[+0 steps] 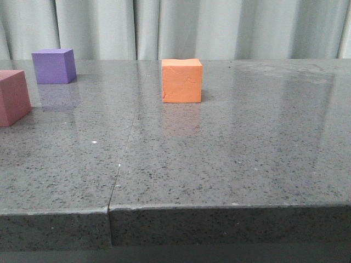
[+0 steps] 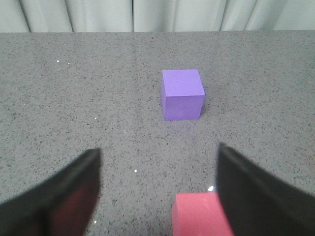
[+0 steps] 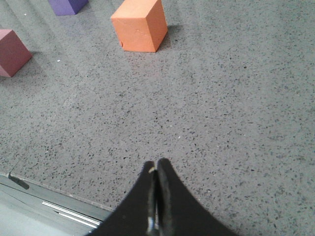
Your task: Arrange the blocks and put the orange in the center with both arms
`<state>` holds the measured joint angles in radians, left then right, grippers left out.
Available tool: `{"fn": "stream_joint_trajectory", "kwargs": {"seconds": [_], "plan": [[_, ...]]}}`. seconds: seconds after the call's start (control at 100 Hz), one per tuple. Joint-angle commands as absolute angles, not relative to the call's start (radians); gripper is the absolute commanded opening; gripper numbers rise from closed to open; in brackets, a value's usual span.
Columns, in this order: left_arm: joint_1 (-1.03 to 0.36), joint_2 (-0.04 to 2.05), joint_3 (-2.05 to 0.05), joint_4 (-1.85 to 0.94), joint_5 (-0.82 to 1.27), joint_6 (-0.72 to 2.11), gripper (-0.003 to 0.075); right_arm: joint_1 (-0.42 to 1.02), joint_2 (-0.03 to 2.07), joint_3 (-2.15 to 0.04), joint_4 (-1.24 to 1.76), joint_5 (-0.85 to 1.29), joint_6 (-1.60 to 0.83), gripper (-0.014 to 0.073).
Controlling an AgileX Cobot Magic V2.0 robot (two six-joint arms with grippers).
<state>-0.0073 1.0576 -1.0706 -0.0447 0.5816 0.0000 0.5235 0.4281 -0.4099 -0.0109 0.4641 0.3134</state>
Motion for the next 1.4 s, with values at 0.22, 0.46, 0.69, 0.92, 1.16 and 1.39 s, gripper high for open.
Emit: {"fn": "stream_joint_trajectory", "kwargs": {"seconds": [0.22,0.46,0.69,0.92,1.16,1.39], "plan": [[-0.017,1.174,-1.225,-0.112,0.519,0.055,0.0638,0.526,0.430,-0.434,-0.020,0.398,0.303,-0.0070],[-0.074,1.300,-1.365,-0.340,0.611,0.425,0.0638,0.526,0.430,-0.434,-0.020,0.398,0.303,-0.0070],[-0.108,1.455,-1.557,-0.621,0.823,0.753,0.0638,0.526,0.430,-0.434,-0.020,0.398,0.303,-0.0070],[-0.161,1.604,-1.747,-0.698,0.938,0.967,0.0638,0.526,0.430,-0.434,-0.020,0.398,0.303,-0.0070],[-0.248,1.753,-1.900,-0.686,1.005,1.100,0.0638,0.526,0.430,-0.434,-0.020,0.398,0.303,-0.0070],[-0.360,1.839,-1.946,-0.574,1.013,1.172,0.0638,0.526,0.430,-0.434,-0.020,0.398,0.303,-0.0070]]}}
